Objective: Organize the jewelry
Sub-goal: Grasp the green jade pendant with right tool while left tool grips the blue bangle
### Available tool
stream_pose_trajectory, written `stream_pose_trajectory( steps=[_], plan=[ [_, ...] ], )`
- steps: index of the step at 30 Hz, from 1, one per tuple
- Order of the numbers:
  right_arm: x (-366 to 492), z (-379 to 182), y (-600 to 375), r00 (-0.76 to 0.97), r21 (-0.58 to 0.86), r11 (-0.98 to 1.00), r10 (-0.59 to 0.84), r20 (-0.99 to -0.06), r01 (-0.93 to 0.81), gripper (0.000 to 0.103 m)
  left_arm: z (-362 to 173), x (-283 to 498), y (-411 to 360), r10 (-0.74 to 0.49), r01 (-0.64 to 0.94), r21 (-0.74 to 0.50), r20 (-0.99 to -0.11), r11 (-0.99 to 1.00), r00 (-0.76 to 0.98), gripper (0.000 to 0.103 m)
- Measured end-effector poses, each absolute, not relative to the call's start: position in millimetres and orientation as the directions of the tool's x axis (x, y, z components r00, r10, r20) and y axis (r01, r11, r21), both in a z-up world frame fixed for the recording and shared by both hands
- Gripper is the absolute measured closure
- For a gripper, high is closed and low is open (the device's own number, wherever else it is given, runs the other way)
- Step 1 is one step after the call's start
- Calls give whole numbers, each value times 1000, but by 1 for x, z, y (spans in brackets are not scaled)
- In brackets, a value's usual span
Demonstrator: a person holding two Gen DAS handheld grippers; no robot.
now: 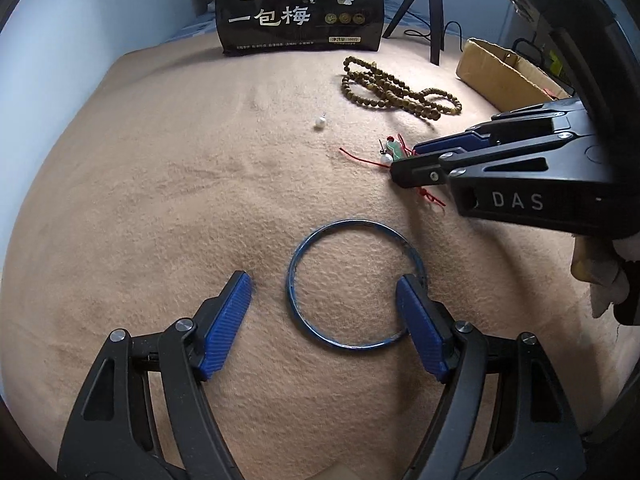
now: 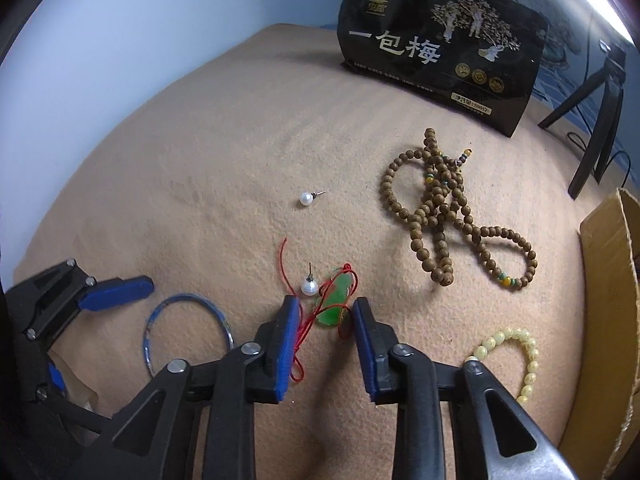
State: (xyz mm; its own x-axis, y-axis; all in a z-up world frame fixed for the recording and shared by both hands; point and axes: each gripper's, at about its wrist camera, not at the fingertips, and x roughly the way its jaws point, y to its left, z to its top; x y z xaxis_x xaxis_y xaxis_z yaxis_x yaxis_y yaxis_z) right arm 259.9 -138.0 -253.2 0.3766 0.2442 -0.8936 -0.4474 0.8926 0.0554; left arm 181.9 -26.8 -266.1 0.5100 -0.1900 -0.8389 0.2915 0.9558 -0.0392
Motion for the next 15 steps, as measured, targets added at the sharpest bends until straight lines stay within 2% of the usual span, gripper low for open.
stream_pose_trajectory(
  steps=[2,7,10,15],
  plan=[
    [260,-253,-140,375,49,895,234,-897,-443,87,-265,181,-26,-200,291,-50,-834,955,514,31],
    [261,-253,-144,369,65,897,245,-897,-438,87,-260,175,-27,-240,323,-75,-828,943,506,30],
    [260,-252,-144,369,63,897,244,-897,-438,87,-261,176,-31,-223,319,-59,-833,946,507,18],
    [260,-250,-145,370,66,898,245,-896,-435,87,-257,177,-36,-216,314,-55,-835,948,507,17]
  ],
)
